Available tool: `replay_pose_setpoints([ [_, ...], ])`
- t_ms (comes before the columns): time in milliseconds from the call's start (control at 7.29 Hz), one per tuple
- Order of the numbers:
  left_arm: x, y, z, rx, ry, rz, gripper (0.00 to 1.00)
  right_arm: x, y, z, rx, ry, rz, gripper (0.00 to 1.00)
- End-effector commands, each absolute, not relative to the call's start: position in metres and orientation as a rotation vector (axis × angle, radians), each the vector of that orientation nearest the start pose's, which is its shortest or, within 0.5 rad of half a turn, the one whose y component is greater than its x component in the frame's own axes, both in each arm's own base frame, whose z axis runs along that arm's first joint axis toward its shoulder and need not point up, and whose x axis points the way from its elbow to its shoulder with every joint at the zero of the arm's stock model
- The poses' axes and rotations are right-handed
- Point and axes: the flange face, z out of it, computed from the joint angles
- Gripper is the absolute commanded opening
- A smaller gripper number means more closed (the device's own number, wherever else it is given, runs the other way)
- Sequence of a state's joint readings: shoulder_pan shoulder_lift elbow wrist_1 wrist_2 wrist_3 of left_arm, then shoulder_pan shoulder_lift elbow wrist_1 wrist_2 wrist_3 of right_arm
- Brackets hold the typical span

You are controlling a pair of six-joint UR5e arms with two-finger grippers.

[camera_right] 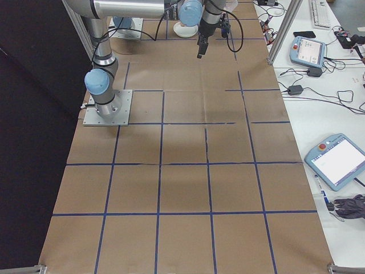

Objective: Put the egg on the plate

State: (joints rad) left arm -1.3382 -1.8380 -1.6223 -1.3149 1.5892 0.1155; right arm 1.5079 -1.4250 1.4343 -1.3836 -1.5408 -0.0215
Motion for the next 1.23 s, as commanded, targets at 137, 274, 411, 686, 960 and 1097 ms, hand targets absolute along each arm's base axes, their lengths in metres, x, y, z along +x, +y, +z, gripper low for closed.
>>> replay_pose_setpoints([
  [137,0.07,-0.662,0.338,-0.027,3.126,0.065,1.0,0.103,-0.54,0.462,0.069,3.087,0.302,1.0],
  [274,0.092,-0.663,0.336,0.252,3.116,0.068,1.0,0.103,-0.54,0.461,0.069,3.087,0.304,1.0],
  [411,0.107,-0.665,0.334,0.419,3.095,0.061,1.0,0.103,-0.54,0.462,0.069,3.087,0.302,1.0],
  [686,0.13,-0.675,0.318,0.723,2.946,0.173,1.0,0.103,-0.54,0.462,0.069,3.087,0.302,1.0],
  [960,0.133,-0.682,0.325,1.234,2.779,0.167,1.0,0.102,-0.54,0.462,0.068,3.089,0.302,1.0],
  [1097,0.13,-0.692,0.319,1.461,2.716,0.057,1.0,0.103,-0.54,0.462,0.069,3.087,0.302,1.0],
])
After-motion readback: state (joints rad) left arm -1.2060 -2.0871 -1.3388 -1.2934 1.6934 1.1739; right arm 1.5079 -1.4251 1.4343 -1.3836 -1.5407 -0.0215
